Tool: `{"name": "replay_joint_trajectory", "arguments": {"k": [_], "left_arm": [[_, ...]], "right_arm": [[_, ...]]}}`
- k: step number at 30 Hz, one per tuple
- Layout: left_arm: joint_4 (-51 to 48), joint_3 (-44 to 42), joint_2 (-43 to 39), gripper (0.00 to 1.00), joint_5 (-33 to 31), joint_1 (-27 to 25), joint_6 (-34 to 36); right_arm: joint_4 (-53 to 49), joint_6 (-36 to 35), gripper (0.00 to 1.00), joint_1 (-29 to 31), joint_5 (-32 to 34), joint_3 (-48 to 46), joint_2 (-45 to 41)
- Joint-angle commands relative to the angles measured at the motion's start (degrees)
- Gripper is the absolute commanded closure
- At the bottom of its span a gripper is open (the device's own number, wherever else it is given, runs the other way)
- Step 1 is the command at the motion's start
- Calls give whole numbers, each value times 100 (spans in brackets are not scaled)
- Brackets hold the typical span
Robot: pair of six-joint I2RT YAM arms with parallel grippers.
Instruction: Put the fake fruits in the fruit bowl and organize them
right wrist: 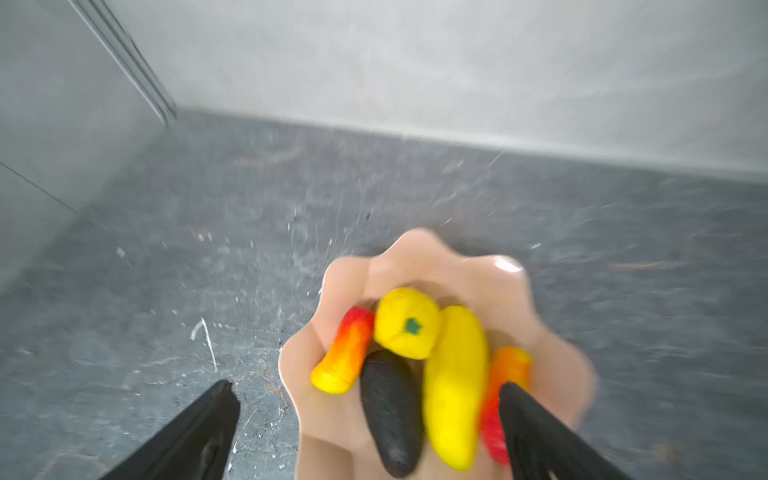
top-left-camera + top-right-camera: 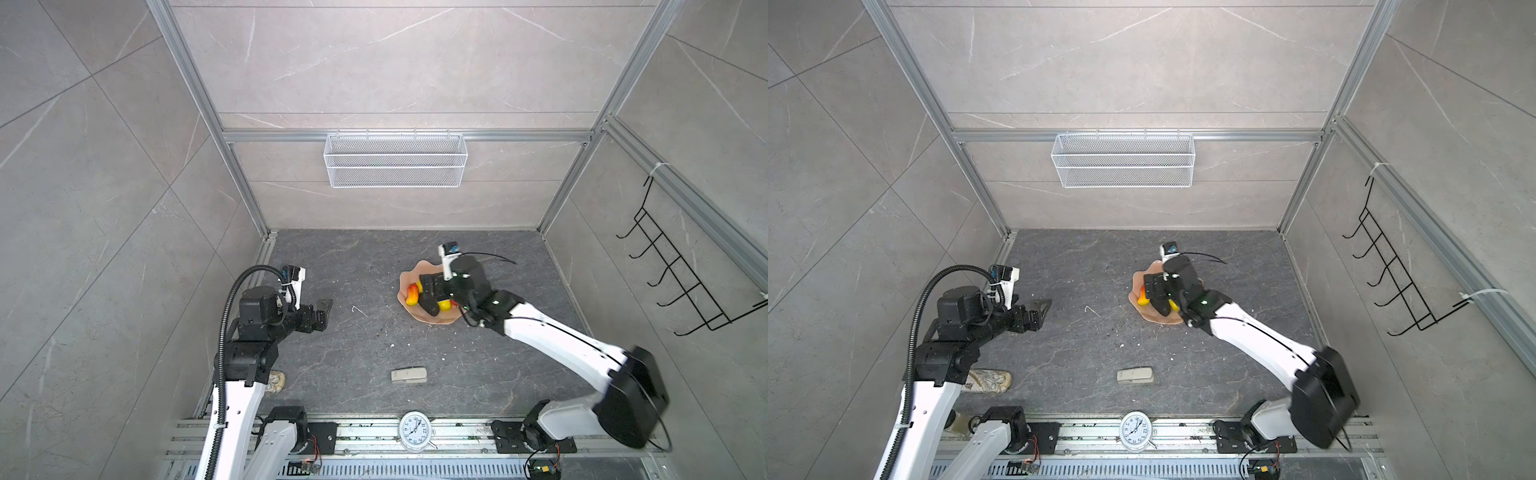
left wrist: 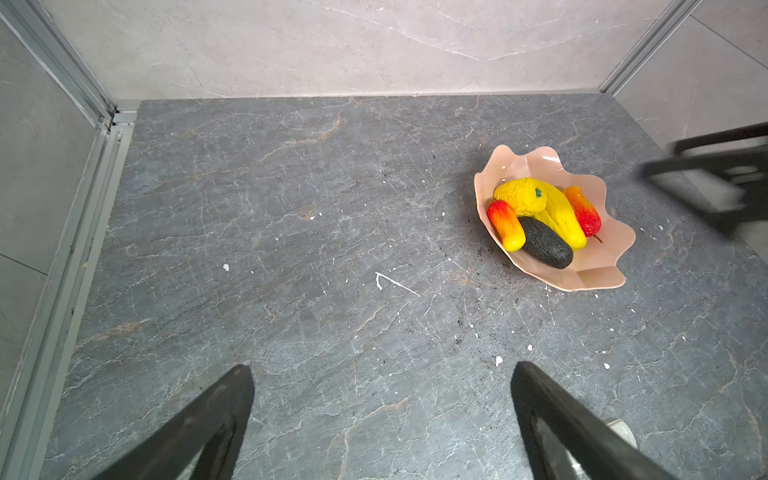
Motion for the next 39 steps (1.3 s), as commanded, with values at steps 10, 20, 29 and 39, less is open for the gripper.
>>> {"name": "replay_joint_trajectory", "arguments": {"k": [10,20,29,39], "left_arm": [[1574,-543,687,0,-1939,-42,-1157],[7486,-3665,2361,0,-3191,-36,-305],[8455,-3221,4203,0,-1782,633,-247],[8471,-3232,4199,0,-1832,620,-233]], "right_arm": [[1882,-245,0,-1863,1726,-3124,-1893],[3488,-344,0,-2793,771,-3099,609],[4404,-359,0,-3626,-196,-3192,1072],[6064,-697,0,-3249,69,-3898,1398]]}}
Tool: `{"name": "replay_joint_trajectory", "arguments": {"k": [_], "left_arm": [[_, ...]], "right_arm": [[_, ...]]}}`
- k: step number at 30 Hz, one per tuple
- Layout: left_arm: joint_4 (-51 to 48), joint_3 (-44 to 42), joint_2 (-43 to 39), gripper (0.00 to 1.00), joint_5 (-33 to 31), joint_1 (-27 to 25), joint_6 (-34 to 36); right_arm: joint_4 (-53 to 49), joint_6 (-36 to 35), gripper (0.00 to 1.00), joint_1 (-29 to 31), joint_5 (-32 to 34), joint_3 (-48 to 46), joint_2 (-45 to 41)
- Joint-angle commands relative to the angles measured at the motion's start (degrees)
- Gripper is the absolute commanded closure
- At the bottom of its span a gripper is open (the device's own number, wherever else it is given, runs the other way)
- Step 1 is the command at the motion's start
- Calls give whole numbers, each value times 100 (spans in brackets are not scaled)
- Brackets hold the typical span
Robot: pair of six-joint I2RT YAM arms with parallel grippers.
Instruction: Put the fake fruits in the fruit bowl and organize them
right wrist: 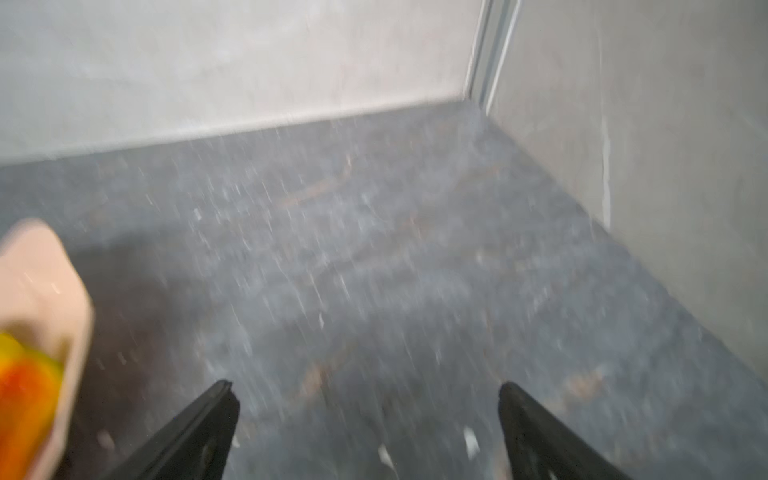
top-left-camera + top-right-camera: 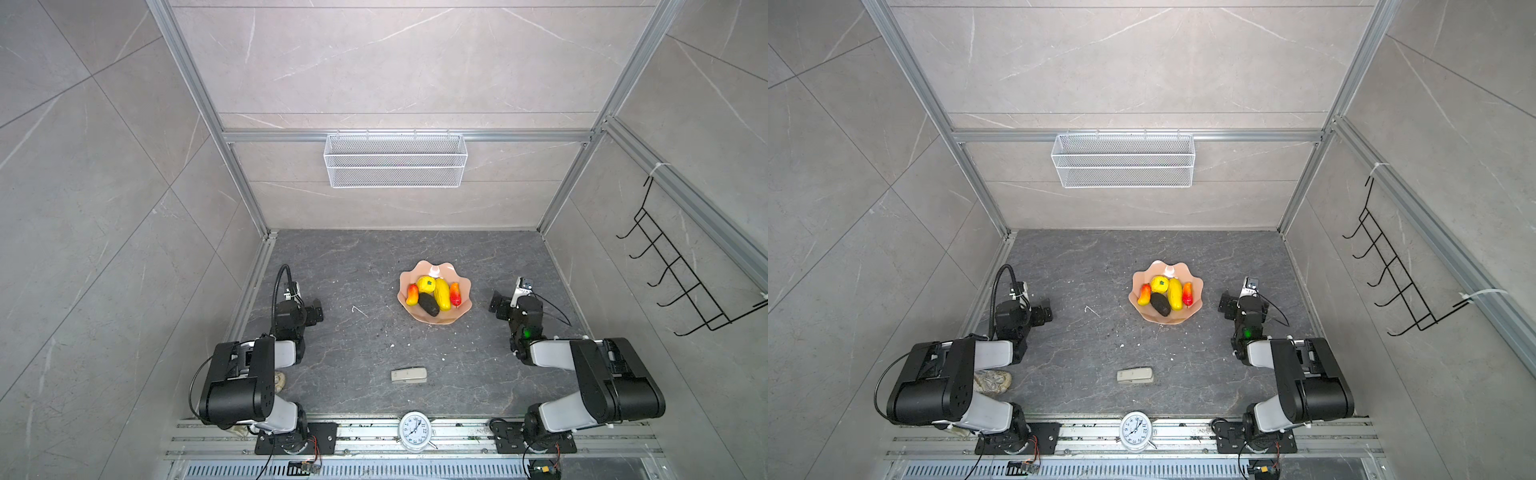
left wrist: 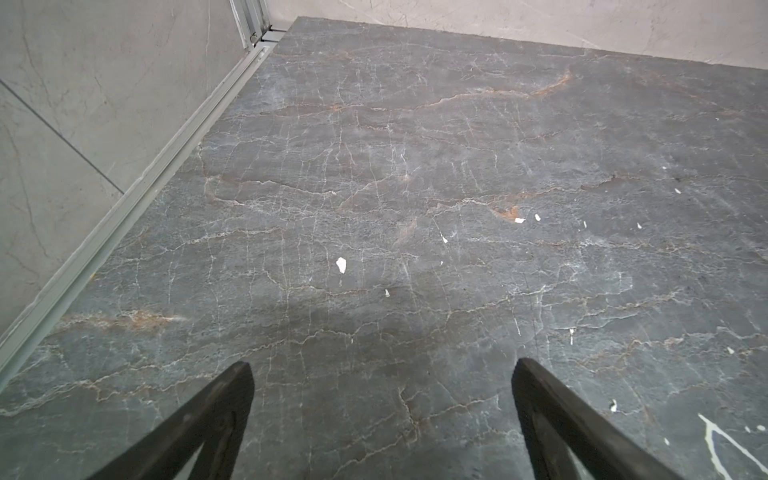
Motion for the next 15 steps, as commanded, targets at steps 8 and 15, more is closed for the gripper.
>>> {"name": "replay_joint_trajectory", "arguments": {"k": [8,15], "left_arm": [[361,64,0,0,84,-10,115],[356,60,0,0,84,-10,106]], "right_arm": [[707,-169,0,112,145,-46,50],[635,-170,0,115,138,-2,62]]}}
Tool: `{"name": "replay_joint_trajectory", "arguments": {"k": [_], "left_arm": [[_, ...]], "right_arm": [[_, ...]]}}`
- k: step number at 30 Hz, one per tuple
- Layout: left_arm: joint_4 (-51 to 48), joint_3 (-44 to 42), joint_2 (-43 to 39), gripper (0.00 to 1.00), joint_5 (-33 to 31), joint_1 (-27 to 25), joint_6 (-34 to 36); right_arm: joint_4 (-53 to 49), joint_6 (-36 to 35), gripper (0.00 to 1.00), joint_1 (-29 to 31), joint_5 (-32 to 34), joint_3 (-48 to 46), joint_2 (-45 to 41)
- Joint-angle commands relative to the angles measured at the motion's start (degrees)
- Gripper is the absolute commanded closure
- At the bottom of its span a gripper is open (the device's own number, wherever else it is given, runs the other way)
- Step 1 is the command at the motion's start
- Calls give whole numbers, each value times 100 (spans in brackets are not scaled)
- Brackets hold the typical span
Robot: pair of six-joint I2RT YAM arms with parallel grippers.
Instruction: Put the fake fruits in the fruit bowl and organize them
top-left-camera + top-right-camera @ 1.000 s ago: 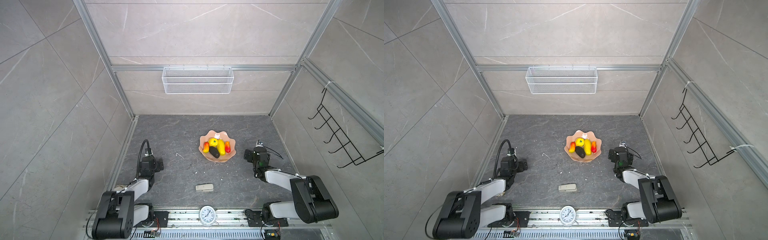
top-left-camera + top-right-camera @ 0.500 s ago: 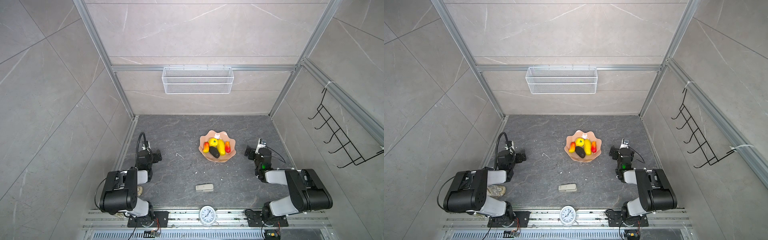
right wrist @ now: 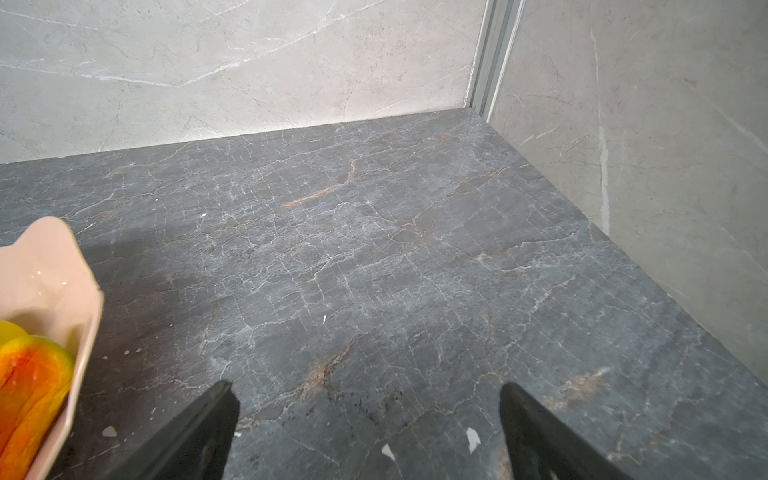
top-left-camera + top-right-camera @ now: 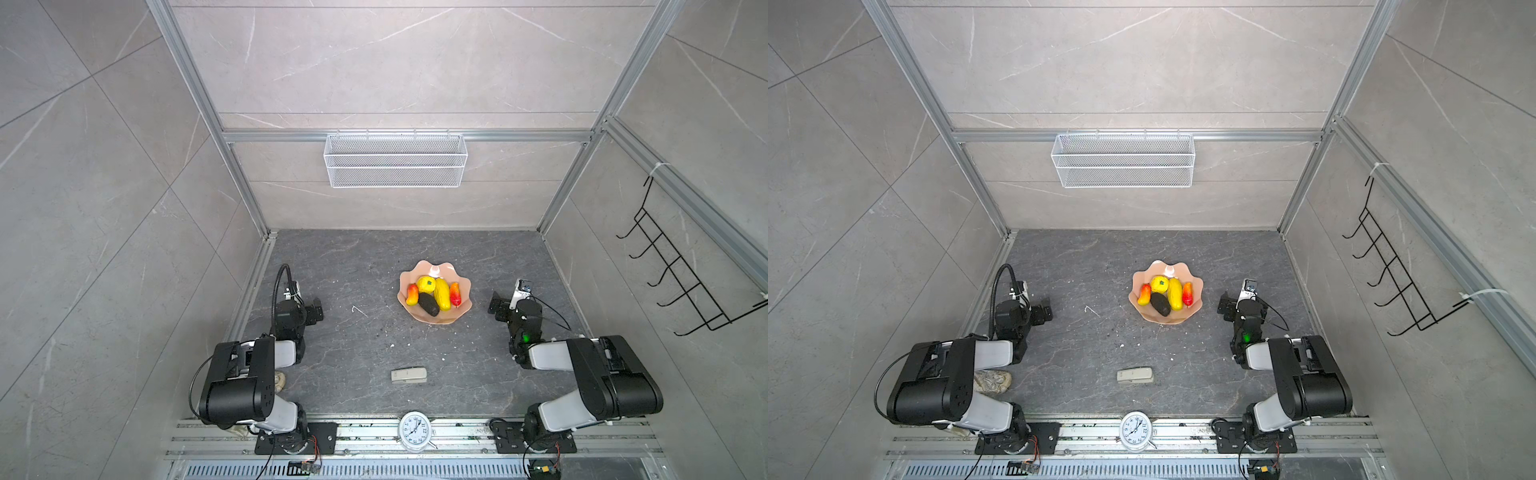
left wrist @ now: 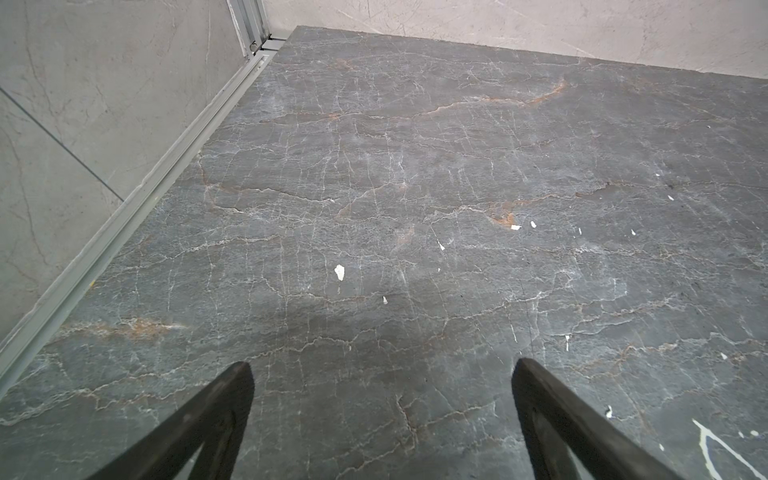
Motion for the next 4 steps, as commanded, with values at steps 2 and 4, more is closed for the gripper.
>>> {"name": "replay_joint_trajectory", "arguments": {"k": [2,4], "left_arm": [[306,64,0,0,69,-6,103],[301,62,0,0,69,-8,105]], "right_arm": [[111,-105,0,36,92,57,-11],[135,-104,0,35,71,36,-26]]}}
